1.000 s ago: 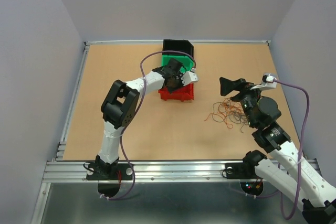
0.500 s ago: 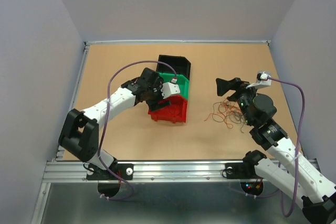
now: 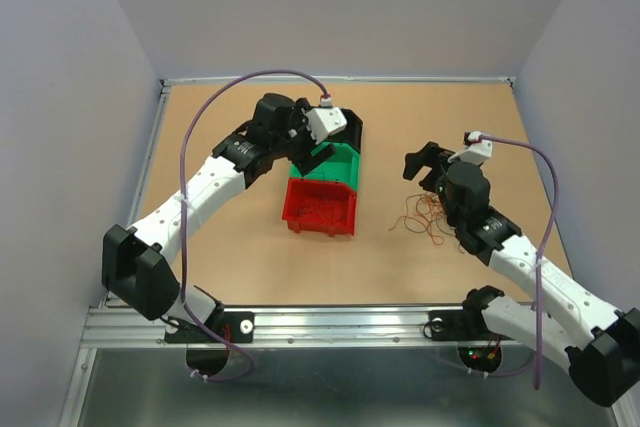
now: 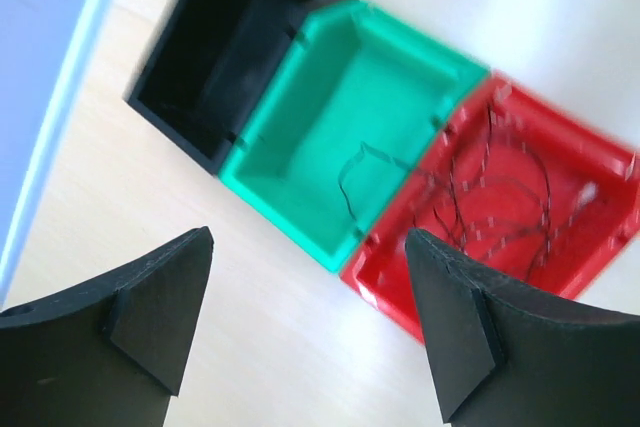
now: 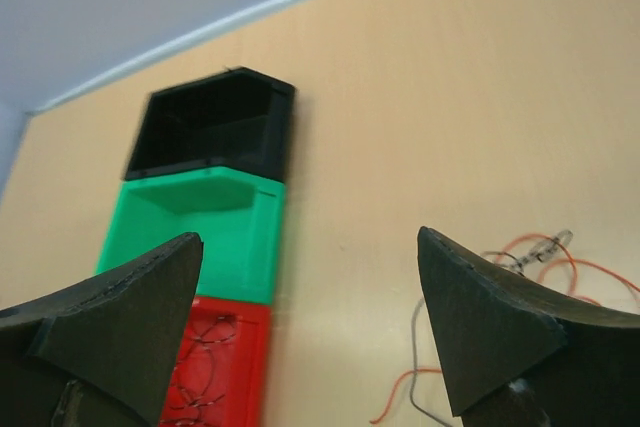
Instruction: Untangle the cables
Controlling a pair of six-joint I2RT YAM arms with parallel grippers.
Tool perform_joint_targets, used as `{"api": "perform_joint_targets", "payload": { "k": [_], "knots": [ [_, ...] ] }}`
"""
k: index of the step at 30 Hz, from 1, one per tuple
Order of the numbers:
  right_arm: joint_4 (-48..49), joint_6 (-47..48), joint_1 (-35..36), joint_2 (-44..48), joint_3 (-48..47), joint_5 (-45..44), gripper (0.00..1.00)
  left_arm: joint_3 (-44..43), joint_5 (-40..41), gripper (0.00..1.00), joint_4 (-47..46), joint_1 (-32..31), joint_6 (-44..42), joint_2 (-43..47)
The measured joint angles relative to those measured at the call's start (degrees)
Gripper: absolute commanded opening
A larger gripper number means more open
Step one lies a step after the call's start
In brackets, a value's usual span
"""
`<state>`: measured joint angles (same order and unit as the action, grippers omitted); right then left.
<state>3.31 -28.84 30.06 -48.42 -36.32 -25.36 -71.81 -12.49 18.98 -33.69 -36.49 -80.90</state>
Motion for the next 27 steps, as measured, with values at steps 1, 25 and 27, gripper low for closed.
{"api": "perform_joint_targets", "payload": {
  "k": [1, 25, 27],
  "knots": [
    [-1.1, -0.8, 0.0, -1.6, -0.3, -2.0, 0.93, -1.4, -0.2, 0.99, -1.0, 0.0, 1.4, -0.6],
    [-5.4, -17.2, -20.6, -27.4, -0.7, 9.3, 0.01, 37.7, 6.0, 0.97, -60.3, 0.0, 14.6, 12.3],
    [-1.4, -12.5, -18.3, -23.4, -0.6, 16.7, 0.01, 37.3, 2.8, 0.96, -59.9, 0.0, 14.2, 11.2]
  ]
}}
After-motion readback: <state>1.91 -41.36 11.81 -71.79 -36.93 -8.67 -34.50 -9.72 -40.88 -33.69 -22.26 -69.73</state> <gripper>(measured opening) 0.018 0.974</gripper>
